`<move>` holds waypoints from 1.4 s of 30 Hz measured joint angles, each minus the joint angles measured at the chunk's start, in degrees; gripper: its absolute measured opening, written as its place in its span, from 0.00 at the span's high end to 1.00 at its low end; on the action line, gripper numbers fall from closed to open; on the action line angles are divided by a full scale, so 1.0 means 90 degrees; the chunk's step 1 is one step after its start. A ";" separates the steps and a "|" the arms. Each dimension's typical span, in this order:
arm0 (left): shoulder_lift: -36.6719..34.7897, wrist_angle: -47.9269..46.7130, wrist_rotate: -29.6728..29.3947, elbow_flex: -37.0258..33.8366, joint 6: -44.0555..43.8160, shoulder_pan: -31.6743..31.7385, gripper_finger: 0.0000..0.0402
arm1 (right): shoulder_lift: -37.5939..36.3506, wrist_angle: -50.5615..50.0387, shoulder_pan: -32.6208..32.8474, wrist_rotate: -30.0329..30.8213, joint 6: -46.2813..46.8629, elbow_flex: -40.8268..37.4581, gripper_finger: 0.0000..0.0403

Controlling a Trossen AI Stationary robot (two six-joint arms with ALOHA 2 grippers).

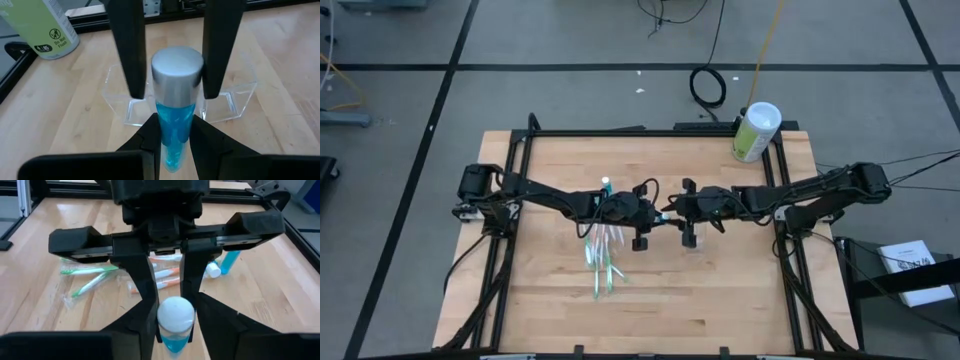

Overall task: Pick & Place toothbrushing station
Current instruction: Put the blue mouthwash into the middle of the transparent organizer

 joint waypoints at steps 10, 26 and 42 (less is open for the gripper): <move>0.0002 -0.0004 0.0005 -0.0001 -0.0002 -0.0001 0.82 | 0.0000 -0.0113 0.0015 0.0000 0.0027 0.0000 0.73; 0.0010 0.0049 0.0009 -0.0005 0.0022 0.0002 0.82 | -0.0076 -0.0362 0.0015 0.0009 -0.0065 0.0005 0.78; -0.0438 0.0119 0.0010 -0.0010 -0.0382 -0.0005 0.29 | -0.1531 -0.1420 0.0015 0.0228 0.0288 -0.0006 0.78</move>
